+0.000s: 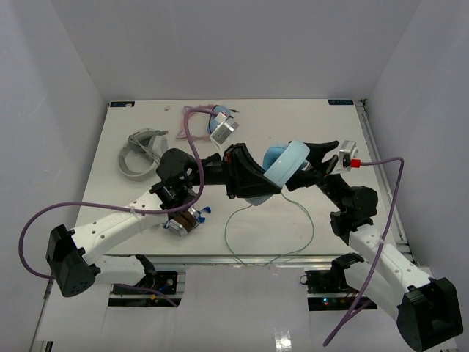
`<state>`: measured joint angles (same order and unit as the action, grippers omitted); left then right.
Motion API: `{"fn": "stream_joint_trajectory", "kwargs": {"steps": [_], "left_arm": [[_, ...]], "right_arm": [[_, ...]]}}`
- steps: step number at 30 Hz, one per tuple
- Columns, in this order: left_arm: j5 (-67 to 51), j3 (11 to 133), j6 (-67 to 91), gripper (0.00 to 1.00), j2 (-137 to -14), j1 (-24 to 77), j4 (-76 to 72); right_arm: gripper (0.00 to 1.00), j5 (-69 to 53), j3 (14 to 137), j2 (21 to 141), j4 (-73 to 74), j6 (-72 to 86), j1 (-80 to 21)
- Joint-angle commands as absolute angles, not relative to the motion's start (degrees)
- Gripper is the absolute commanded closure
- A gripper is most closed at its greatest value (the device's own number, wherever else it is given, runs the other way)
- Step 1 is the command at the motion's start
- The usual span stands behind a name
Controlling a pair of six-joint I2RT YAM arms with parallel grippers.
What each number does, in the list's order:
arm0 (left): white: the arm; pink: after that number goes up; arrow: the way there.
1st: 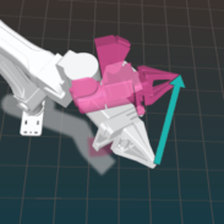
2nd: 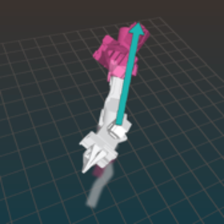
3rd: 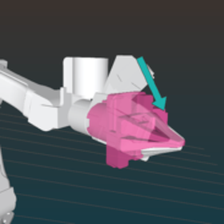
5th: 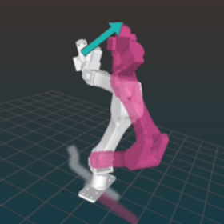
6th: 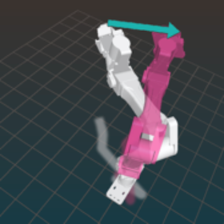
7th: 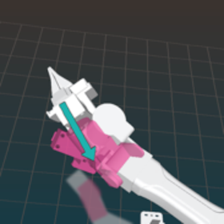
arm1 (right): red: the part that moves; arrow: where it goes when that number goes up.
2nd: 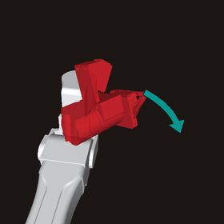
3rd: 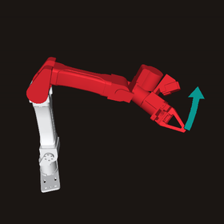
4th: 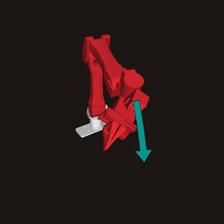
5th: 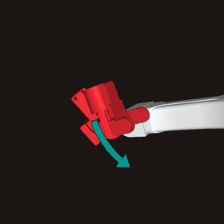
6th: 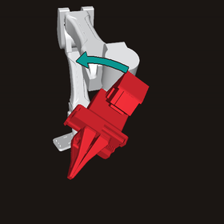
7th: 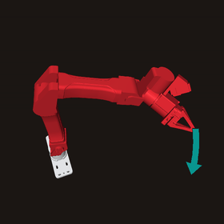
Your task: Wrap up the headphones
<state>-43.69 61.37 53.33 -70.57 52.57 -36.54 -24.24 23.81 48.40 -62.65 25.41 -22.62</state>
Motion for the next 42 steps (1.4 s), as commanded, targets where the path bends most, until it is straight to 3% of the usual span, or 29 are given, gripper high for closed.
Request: {"fn": "stream_joint_trajectory", "kwargs": {"steps": [1,12,15,19,20,23,24,26,29,31,38,42], "left_arm": [[-45.2,60.1,56.5,1.0,-69.6,52.6,-47.0],[-46.3,58.7,59.6,1.0,-71.5,52.6,-54.9],[-46.1,58.4,59.4,1.0,-71.2,52.6,-55.2],[-45.4,57.7,57.5,0.98,-70.4,52.6,-53.9],[-45.2,57.5,56.4,0.88,-69.9,52.6,-53.0],[-44.7,57.5,52.6,0.39,-68.7,52.5,-47.7],[-44.4,57.6,51.2,0.26,-68.3,52.4,-46.2],[-43.8,57.9,49.2,0.13,-67.7,51.9,-42.3],[-40.8,59.4,41.7,0.05,-65.7,51.1,-32.4],[-29.9,62.0,35.3,0.02,-63.9,51.1,-16.9],[-3.9,70.1,21.2,0.02,-62.4,51.1,10.4],[8.6,73.4,15.1,0.02,-64.7,51.1,18.2]], "right_arm": [[0.02,-25.1,25.3,50.7,-68.7,25.1,-23.5],[0.0,-25.7,23.5,53.6,-73.9,26.3,-24.8],[0.18,-24.8,22.8,53.5,-74.1,26.5,-24.9],[0.53,-25.0,22.1,53.3,-73.3,27.1,-25.0],[0.62,-25.0,22.1,53.1,-72.2,26.8,-25.0],[0.88,-23.3,23.0,52.2,-65.6,24.6,-25.0],[0.92,-22.3,23.4,51.9,-63.8,23.8,-25.0],[0.92,-21.4,24.6,51.5,-59.7,22.7,-25.0],[0.92,-21.1,27.7,51.2,-53.3,20.9,-25.1],[0.92,-20.4,31.0,51.4,-46.4,19.0,-25.0],[0.92,-11.4,48.8,58.7,-9.2,10.1,-25.0],[0.92,-5.4,51.3,60.7,0.5,11.1,-25.0]]}}
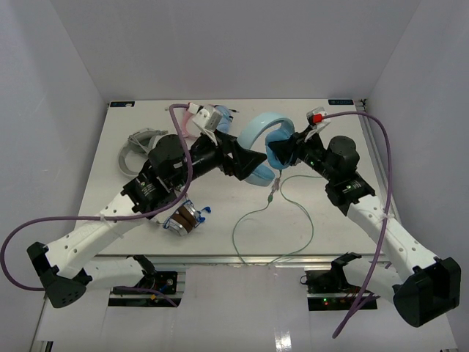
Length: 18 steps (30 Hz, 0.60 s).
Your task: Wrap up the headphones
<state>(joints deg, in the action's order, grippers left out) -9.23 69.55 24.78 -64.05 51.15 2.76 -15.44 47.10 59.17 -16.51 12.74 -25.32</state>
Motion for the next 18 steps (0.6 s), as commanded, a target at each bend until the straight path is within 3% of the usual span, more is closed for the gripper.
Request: {"fn": "stream_joint_trajectory", "kwargs": {"steps": [1,4,8,18], "left_arm": [[12.0,73.9,13.7,0.02,-65.3,51.2,19.7],[17.3,73.9,10.9,0.06,-66.4,51.2,21.3],[19.5,73.7,6.3,0.21,-67.1,51.2,22.1],[20.7,75.2,-2.1,0.21,-76.9,53.8,26.5]], "right_arm": [[0.92,-4.2,51.7,61.1,2.9,11.8,-25.0],[0.92,-3.6,51.6,62.5,6.8,12.6,-25.0],[0.92,-3.1,50.0,64.7,9.4,13.2,-25.2],[0.92,-3.3,53.9,71.5,16.8,13.0,-29.2]]}}
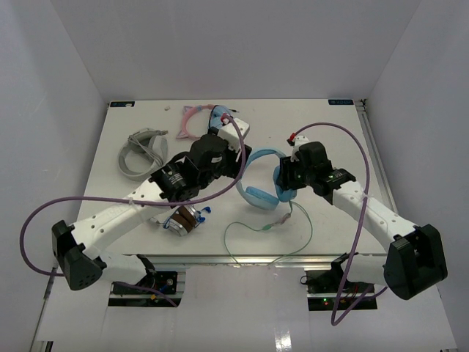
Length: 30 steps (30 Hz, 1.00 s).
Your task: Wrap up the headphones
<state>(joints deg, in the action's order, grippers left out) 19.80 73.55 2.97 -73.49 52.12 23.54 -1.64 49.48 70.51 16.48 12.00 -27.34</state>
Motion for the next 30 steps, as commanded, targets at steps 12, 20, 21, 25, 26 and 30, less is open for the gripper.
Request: {"fn": "stream_joint_trajectory", "kwargs": {"steps": [12,20,21,25,26,30], "left_arm": [[21.1,74.9,-7.3,0.26,-83.2,56.1,27.7],[30.9,74.2,-7.9,0.45,-85.2,58.2,24.7],[30.9,74.0,-7.9,0.46,-85.0,58.5,24.0],[31.6,73.8,-7.9,0.48,-85.1,58.8,23.5],[31.6,73.7,-8.0,0.48,-85.1,58.8,23.5],[31.2,73.0,-7.9,0.49,-85.1,58.9,23.1]], "right_arm": [[0.92,-8.3,54.3,71.3,18.0,13.1,-31.8],[0.92,-11.8,54.5,72.3,18.0,12.8,-31.9],[0.92,-12.3,54.6,72.3,18.0,12.7,-31.9],[0.92,-12.6,54.5,72.3,18.0,12.6,-32.0],[0.92,-12.6,54.5,72.4,18.0,12.7,-32.0],[0.92,-13.2,54.7,72.7,17.9,12.7,-32.2]]}}
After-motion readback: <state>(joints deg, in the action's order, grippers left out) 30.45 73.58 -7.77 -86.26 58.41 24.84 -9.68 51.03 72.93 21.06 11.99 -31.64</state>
